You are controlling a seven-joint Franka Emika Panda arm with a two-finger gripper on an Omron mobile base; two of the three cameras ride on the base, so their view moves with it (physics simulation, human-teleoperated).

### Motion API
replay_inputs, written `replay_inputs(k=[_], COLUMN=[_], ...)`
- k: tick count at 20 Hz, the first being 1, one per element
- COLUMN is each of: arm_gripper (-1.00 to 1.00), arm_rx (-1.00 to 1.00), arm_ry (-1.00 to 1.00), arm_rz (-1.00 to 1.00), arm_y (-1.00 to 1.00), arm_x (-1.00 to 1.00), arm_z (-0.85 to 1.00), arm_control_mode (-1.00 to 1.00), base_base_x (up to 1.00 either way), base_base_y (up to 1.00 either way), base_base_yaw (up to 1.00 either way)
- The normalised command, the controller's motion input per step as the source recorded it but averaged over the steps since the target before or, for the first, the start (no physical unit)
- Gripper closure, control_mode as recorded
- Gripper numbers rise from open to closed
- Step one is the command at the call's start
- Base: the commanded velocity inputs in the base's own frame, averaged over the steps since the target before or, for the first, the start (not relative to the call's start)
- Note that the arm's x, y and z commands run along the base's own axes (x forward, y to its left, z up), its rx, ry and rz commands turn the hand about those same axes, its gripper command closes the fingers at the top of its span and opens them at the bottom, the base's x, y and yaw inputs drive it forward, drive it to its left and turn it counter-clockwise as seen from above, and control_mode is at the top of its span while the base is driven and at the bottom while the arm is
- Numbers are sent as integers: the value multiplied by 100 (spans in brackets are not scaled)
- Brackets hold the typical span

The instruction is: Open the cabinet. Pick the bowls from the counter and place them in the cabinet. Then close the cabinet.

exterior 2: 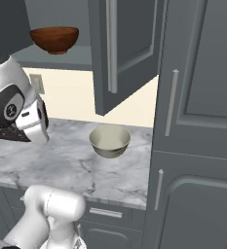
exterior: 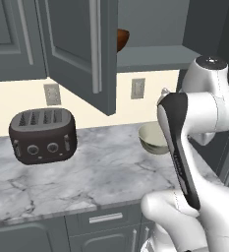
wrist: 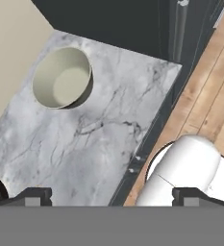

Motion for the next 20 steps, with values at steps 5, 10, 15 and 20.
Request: replay_inputs(k=[5,10,15,20], arm_gripper=[-100,-100,-100,-100], arm_rx=[-9,-5,0,0], arm_ry=[-7,-3,0,0], arm_rz=[13,7,0,0], arm_y=[-30,-35,-20,-11], arm_x=[0,3,25,36], arm_z=[-62,-44,-20,-9], arm_control_mode=[-100,-100,-100,-100], base_base_x=[0,0,0,0], base_base_y=[0,0,0,0], base_base_yaw=[0,0,0,0])
